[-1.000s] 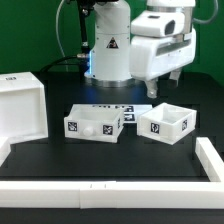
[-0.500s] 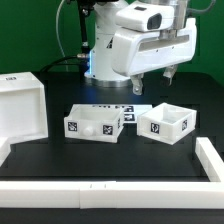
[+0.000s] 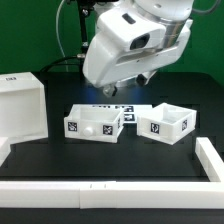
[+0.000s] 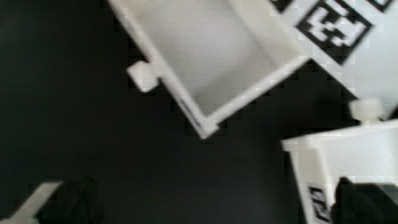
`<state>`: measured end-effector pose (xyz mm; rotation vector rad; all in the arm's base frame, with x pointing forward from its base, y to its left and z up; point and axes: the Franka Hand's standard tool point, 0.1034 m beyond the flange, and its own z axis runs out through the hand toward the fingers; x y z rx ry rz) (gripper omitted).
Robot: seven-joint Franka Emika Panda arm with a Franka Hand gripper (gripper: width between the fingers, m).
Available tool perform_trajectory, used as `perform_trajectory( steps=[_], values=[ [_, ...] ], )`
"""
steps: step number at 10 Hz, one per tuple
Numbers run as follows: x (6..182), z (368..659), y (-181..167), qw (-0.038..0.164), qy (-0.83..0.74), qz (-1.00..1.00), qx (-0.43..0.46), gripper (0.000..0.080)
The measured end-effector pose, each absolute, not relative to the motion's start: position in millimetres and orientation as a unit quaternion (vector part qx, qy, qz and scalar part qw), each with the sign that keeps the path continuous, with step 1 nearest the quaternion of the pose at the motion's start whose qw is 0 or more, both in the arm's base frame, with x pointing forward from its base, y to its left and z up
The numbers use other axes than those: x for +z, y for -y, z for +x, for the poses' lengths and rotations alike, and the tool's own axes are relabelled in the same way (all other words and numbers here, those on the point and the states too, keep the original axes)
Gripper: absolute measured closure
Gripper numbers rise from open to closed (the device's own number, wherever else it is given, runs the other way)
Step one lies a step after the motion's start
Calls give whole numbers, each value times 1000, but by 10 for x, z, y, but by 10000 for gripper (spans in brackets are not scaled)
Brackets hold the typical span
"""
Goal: Assemble drawer
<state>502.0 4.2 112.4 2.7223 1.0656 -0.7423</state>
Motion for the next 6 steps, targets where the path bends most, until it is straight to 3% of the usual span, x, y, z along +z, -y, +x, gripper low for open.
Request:
perform_trajectory(
  steps=[2,5,6],
  values=[
    [1066,5017,-38,58,-337,881,-326,151],
    [1059,5026,-31,57,-343,879,-326,151],
    [1051,5094,199,77,-348,872,-336,151]
  ],
)
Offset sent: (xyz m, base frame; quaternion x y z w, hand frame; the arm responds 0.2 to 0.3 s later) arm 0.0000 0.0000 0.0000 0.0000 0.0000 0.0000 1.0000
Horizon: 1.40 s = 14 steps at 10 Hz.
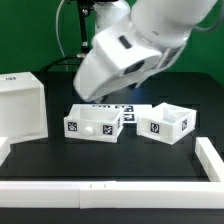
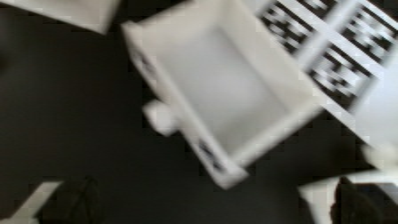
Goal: Assemble drawer
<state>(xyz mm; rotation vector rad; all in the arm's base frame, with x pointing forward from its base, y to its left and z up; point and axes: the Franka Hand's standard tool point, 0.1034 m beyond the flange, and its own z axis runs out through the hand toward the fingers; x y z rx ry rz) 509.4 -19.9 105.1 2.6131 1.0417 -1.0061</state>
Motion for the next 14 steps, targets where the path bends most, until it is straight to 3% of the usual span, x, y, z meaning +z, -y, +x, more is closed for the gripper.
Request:
perform_trajectory(
  steps=[1,3,7,9,11,14],
  values=[
    [998,5138,433,101,-332,877,-333,151],
    [971,5115,677,78,-343,875,-333,151],
    [960,5117,626,79,-348,873,-333,151],
    [925,5134,952,103,-342,871,-338,151],
    [858,5002,1235,96,-327,860,-380,151],
    [756,5014,1107,101,-328,835,-429,151]
  ],
)
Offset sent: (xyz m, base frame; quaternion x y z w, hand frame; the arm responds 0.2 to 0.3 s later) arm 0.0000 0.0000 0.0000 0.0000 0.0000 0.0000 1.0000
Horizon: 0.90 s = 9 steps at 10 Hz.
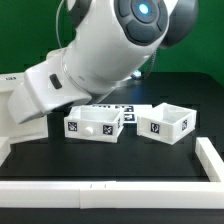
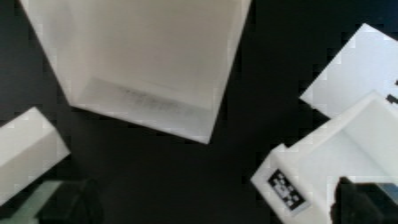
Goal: Assemble drawer
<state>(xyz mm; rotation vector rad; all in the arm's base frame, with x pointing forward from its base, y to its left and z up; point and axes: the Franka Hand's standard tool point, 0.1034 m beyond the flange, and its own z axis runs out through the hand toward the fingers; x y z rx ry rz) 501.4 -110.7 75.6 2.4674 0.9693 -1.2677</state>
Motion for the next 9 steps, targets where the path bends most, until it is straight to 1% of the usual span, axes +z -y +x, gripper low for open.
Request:
perform_trajectory(
  steps=[1,2,3,4,8,9],
  values=[
    [745,5013,1130,101,-328,836,-428,151],
    [669,5031,1245,132,-314,845,-412,151],
    [628,4939,1286,142,-302,851,-405,151],
    [628,4884,1314,138,-304,850,-408,151],
    [619,4899,1313,138,-306,850,-407,151],
    [614,4888,1427,147,-297,853,-404,151]
  ],
)
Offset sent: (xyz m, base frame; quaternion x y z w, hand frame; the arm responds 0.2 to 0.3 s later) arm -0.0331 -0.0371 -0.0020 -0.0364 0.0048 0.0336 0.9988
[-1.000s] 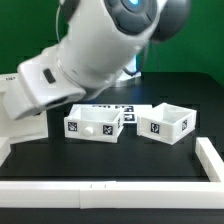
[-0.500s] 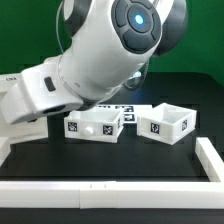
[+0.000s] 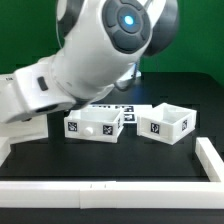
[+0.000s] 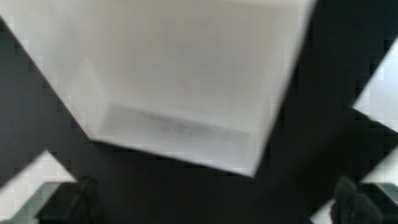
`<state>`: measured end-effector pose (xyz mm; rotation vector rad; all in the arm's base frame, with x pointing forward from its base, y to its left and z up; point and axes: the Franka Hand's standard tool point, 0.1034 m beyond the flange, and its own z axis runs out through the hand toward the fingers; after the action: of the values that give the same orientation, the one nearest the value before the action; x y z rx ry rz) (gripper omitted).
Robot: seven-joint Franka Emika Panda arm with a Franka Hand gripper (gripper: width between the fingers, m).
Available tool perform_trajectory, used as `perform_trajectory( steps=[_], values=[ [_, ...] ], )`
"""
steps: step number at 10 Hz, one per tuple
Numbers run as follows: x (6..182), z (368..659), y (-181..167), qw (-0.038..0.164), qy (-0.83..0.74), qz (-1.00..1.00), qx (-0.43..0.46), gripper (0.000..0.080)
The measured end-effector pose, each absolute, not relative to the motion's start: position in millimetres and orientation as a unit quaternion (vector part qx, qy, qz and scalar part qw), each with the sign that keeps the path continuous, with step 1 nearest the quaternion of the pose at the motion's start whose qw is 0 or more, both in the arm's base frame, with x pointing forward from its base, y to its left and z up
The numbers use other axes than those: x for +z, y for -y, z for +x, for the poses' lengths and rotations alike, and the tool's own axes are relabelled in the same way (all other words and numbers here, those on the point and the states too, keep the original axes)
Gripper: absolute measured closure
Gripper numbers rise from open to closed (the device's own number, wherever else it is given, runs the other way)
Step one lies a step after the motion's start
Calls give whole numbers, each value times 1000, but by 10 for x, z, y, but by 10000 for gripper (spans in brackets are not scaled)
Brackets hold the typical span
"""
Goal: Assemble drawer
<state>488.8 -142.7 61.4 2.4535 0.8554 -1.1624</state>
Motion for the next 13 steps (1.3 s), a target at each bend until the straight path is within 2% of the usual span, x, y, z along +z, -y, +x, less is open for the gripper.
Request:
perform_trajectory(
  steps=[1,2,6,9,13],
  values=[
    [624,4841,1579,170,-273,862,-393,151],
    [607,4763,1635,176,-252,868,-389,151],
    [570,4746,1639,173,-253,867,-393,151],
    [542,4577,1421,212,-199,854,-431,151],
    [512,4584,1358,214,-208,850,-433,151]
  ],
)
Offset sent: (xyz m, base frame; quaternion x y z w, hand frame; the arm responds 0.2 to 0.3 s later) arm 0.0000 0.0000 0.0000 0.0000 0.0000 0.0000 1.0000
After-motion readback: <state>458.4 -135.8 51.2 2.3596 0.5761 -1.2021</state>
